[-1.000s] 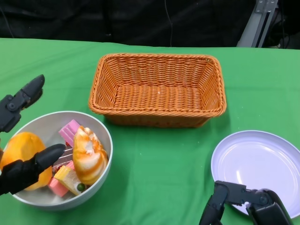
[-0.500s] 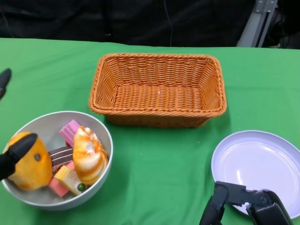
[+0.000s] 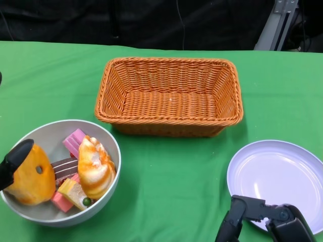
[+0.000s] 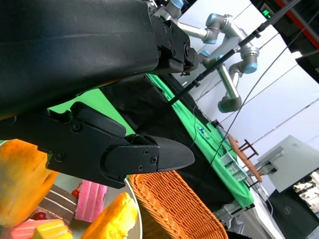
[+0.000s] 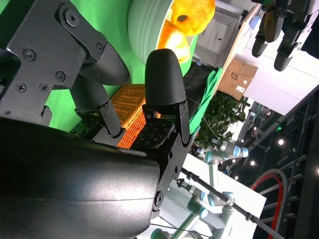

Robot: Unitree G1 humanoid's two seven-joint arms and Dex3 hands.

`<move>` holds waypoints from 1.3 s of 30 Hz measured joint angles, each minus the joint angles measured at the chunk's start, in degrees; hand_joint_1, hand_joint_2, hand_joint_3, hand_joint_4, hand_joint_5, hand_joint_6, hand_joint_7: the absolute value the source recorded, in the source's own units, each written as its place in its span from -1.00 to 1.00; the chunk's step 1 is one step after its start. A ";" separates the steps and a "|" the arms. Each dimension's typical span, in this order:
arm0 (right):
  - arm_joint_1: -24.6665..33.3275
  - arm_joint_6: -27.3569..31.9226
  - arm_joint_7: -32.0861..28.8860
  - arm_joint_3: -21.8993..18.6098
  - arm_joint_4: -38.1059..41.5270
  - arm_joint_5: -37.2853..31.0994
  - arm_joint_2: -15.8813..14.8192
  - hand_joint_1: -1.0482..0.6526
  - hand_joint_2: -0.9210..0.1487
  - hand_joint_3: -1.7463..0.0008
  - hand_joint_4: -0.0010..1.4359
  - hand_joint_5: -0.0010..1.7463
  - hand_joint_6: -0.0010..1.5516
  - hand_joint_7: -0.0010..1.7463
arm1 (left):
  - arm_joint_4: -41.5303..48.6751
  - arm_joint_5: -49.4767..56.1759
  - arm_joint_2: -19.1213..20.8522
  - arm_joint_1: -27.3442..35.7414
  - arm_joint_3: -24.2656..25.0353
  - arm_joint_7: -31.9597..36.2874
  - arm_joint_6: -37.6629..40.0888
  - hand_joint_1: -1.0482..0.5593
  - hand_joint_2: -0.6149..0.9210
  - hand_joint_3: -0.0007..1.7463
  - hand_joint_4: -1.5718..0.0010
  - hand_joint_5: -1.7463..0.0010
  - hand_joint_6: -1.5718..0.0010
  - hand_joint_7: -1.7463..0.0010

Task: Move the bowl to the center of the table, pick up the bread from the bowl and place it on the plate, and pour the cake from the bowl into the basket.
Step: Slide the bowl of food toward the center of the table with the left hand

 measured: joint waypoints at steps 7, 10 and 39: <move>0.16 0.63 -0.09 0.14 -0.48 0.02 0.07 0.19 0.43 -0.92 0.23 0.89 0.11 0.52 | -0.35 -0.49 0.39 0.03 0.38 -0.03 7.26 -0.31 1.00 -0.47 1.00 0.77 0.84 0.99; 0.32 1.02 -0.09 0.17 -0.77 0.07 0.17 0.19 0.41 -0.89 0.23 0.88 0.11 0.52 | -0.12 -0.48 0.53 0.02 0.35 -0.03 9.16 -0.30 1.00 -0.48 1.00 0.76 0.83 0.99; 0.46 1.15 -0.01 0.10 -1.05 1.01 0.37 0.21 0.37 -0.91 0.20 0.93 0.07 0.56 | 2.76 -4.27 1.81 -0.91 -0.16 -2.91 22.54 -0.39 1.00 -0.47 0.94 0.75 0.82 0.98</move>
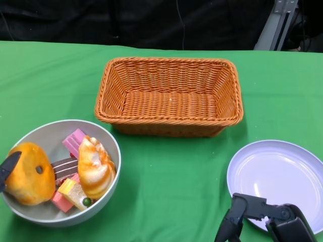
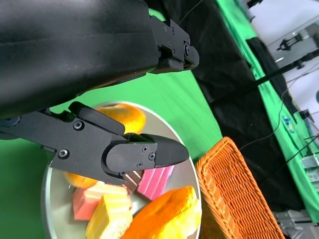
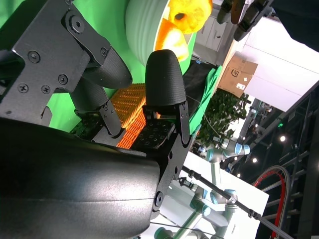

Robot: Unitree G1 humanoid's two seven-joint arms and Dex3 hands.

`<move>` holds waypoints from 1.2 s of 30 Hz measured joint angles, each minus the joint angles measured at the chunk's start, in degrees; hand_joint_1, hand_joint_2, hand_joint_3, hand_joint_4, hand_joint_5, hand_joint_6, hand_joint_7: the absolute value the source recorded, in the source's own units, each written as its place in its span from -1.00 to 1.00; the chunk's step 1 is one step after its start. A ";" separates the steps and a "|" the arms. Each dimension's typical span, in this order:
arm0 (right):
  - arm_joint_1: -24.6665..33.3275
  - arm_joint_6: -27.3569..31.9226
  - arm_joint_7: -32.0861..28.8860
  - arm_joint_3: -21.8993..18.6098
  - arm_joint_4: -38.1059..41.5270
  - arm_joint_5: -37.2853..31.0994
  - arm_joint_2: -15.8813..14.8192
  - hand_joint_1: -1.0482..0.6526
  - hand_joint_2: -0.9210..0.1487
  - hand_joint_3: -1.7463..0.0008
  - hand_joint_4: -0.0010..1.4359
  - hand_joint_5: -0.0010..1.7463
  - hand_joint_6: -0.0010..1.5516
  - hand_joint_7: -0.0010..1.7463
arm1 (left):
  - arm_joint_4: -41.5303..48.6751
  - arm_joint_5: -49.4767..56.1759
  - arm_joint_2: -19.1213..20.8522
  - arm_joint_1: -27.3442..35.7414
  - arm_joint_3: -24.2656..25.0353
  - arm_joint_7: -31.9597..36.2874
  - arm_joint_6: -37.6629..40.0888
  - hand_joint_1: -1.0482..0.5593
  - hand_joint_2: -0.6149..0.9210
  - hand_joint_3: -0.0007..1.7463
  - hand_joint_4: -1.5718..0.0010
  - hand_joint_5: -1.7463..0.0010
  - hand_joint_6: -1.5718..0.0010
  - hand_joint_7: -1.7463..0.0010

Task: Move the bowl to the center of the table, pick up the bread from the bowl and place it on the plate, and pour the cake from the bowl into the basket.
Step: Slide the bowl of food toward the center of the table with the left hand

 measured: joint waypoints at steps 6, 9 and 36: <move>0.07 0.06 0.67 -0.05 -0.34 0.07 -0.36 0.22 0.34 -0.90 0.18 0.94 0.06 0.57 | 0.71 -2.00 1.25 -0.54 0.07 -1.80 5.03 -0.53 1.00 -0.50 1.00 0.82 0.83 0.99; 0.09 0.05 0.69 -0.05 -0.34 0.06 -0.35 0.23 0.34 -0.89 0.19 0.94 0.06 0.57 | 0.83 -3.27 2.36 -0.86 0.07 -3.20 8.06 -0.54 1.00 -0.50 1.00 0.87 0.85 0.99; 0.29 0.29 0.72 -0.14 -0.80 0.14 -0.36 0.22 0.30 -0.86 0.16 0.99 0.04 0.58 | 10.21 -18.59 9.41 -8.44 -0.54 -18.07 29.05 -0.62 1.00 -0.55 0.96 0.98 0.94 1.00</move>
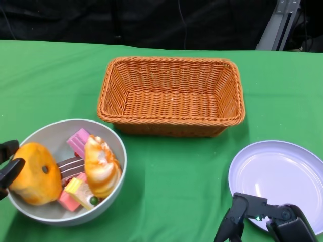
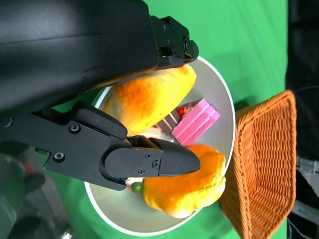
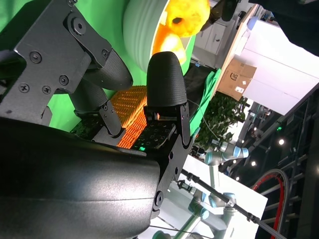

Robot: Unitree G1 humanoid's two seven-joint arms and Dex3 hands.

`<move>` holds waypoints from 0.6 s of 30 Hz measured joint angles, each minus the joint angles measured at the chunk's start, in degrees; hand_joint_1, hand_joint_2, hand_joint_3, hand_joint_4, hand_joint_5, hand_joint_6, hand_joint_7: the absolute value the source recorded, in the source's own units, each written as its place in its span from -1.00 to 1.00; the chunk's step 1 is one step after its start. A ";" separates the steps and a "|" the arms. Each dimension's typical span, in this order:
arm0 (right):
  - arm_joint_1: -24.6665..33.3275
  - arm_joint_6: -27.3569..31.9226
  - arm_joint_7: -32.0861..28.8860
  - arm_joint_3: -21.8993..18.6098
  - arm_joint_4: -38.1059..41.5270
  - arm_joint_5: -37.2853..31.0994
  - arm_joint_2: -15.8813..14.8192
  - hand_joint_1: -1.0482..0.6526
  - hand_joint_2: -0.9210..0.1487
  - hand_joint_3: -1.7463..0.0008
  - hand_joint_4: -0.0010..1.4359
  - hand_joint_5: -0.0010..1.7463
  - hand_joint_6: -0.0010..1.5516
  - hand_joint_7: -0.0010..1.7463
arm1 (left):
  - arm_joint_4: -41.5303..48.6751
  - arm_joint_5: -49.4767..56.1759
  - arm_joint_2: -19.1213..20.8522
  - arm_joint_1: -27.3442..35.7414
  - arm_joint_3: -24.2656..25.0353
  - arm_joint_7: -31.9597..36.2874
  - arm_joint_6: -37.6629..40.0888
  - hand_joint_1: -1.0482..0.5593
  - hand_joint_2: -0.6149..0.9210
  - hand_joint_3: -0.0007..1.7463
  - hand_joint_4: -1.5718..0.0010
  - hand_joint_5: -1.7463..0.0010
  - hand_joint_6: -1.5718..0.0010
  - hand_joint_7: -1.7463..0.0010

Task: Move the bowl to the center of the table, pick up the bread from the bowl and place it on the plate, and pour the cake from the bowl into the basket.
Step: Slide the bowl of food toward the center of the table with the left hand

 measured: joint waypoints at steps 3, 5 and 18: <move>0.10 0.16 0.02 -0.05 -0.20 0.04 -0.02 0.23 0.30 -0.85 0.15 1.00 0.03 0.58 | 0.30 -1.01 0.80 -1.56 -0.32 -0.28 3.32 -0.61 1.00 -0.57 0.95 0.98 0.96 1.00; 0.13 0.17 0.02 -0.05 -0.21 0.04 -0.03 0.23 0.29 -0.86 0.15 1.00 0.02 0.59 | 0.80 -1.51 1.48 -2.33 -0.69 -0.94 4.57 -0.59 1.00 -0.56 0.96 0.99 0.99 1.00; 0.36 0.28 0.13 -0.06 -0.36 0.14 -0.25 0.22 0.28 -0.86 0.14 0.99 0.02 0.59 | 0.50 -1.70 4.31 -3.17 -3.70 -3.87 5.28 -0.60 1.00 -0.52 0.97 0.99 0.97 0.99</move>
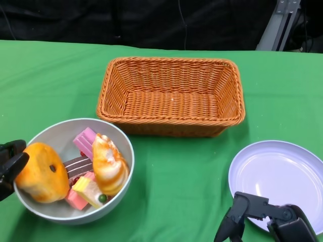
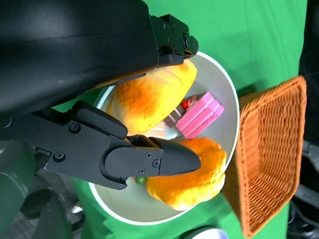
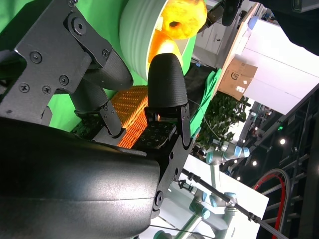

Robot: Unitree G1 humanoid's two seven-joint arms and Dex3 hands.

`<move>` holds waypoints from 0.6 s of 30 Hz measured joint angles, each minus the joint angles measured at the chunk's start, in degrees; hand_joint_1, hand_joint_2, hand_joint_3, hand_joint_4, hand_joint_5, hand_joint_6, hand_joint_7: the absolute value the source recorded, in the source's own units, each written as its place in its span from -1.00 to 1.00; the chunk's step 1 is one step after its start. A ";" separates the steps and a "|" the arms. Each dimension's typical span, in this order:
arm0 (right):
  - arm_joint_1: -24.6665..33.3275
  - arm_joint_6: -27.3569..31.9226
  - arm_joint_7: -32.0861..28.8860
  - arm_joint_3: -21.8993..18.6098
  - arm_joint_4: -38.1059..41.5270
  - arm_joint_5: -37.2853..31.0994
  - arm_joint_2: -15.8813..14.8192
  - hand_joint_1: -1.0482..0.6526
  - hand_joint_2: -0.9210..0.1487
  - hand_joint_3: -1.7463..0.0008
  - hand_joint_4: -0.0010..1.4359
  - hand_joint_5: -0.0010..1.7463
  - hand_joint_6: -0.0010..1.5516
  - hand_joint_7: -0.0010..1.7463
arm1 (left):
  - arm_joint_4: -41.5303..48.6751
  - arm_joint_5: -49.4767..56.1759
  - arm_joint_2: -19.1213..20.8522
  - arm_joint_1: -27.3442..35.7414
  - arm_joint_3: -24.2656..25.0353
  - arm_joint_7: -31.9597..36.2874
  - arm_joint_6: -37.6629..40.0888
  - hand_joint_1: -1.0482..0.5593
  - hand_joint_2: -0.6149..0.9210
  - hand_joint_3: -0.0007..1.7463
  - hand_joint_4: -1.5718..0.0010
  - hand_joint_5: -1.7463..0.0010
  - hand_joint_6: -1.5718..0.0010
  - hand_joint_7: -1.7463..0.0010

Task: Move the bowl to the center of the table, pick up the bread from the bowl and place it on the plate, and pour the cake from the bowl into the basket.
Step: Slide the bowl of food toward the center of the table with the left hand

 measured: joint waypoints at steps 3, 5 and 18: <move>0.03 0.00 0.12 -0.01 0.00 0.17 -0.18 0.22 0.29 -0.86 0.14 0.97 0.02 0.59 | -1.60 0.31 1.57 -0.03 -2.99 -2.17 0.30 -0.61 1.00 -0.50 1.00 1.00 0.99 1.00; 0.02 -0.01 0.13 -0.01 0.00 0.19 -0.19 0.22 0.30 -0.87 0.15 0.97 0.02 0.59 | -2.05 0.31 1.87 -0.19 -4.12 -2.79 0.23 -0.62 1.00 -0.51 1.00 1.00 0.99 0.99; -0.09 0.00 0.10 0.00 0.00 0.09 -0.19 0.22 0.35 -0.91 0.15 0.99 0.03 0.59 | -6.68 -0.27 1.17 -1.06 -6.03 -1.94 5.94 -0.58 1.00 -0.44 1.00 1.00 1.00 1.00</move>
